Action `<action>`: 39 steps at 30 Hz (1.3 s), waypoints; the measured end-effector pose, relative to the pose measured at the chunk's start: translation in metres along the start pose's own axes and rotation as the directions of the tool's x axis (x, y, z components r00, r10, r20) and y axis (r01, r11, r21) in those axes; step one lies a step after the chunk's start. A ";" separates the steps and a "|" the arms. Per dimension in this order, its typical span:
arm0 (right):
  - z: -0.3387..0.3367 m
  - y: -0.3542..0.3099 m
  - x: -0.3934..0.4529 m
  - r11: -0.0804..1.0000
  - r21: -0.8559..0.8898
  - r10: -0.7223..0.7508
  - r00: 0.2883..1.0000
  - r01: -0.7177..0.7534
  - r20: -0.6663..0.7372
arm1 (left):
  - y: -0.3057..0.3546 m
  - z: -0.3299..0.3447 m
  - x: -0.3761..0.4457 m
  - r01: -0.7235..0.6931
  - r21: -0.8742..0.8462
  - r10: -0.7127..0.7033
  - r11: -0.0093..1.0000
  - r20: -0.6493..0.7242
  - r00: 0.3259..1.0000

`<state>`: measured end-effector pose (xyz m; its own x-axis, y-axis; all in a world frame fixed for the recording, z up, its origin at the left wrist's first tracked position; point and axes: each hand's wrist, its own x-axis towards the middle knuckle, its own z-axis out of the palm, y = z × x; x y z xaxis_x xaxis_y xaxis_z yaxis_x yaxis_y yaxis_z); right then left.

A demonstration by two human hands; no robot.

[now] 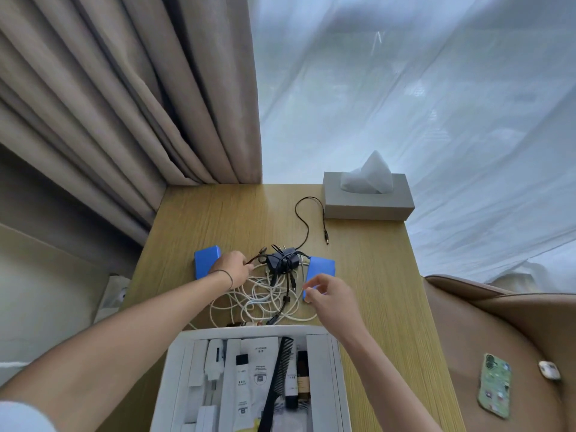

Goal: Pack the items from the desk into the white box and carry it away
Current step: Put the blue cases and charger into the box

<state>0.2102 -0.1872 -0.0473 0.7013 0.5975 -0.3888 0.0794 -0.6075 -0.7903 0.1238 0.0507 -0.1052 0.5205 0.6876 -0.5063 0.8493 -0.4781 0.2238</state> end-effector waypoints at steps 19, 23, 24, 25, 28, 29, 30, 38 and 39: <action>0.071 -0.063 -0.024 0.849 0.481 0.079 0.952 -0.220 0.296 | -0.018 -0.113 -0.114 -0.246 -0.753 0.194 0.610 -0.158 0.968; 0.077 -0.070 -0.026 0.841 0.494 0.116 0.965 -0.222 0.237 | -0.004 -0.127 -0.170 -0.309 -0.813 0.344 0.493 -0.144 0.928; 0.076 -0.071 -0.027 0.818 0.523 0.113 0.959 -0.239 0.261 | -0.001 -0.131 -0.184 -0.312 -0.835 0.370 0.453 -0.142 0.918; 0.074 -0.071 -0.029 0.772 0.575 0.105 0.947 -0.270 0.304 | 0.002 -0.136 -0.196 -0.310 -0.855 0.396 0.415 -0.137 0.908; 0.064 -0.064 -0.039 0.597 0.705 0.029 0.889 -0.383 0.458 | 0.007 -0.145 -0.229 -0.282 -0.900 0.461 0.333 -0.105 0.881; 0.061 -0.060 -0.043 0.582 0.714 -0.024 0.870 -0.389 0.493 | 0.007 -0.147 -0.237 -0.275 -0.905 0.474 0.323 -0.097 0.875; 0.058 -0.056 -0.047 0.597 0.712 -0.081 0.856 -0.369 0.511 | 0.006 -0.148 -0.244 -0.273 -0.906 0.484 0.324 -0.089 0.871; 0.031 -0.020 -0.089 0.800 0.573 -0.245 0.777 -0.176 0.580 | -0.023 -0.129 -0.260 -0.196 -0.896 0.477 0.399 0.020 0.879; 0.027 -0.017 -0.095 0.848 0.511 -0.234 0.767 -0.139 0.597 | -0.029 -0.124 -0.259 -0.192 -0.883 0.477 0.429 0.041 0.878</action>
<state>0.1229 -0.2194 -0.0096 0.0963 0.9133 -0.3957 -0.3922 -0.3306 -0.8584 -0.0245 -0.0460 0.1227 0.8584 0.3532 -0.3720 0.3425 0.1452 0.9282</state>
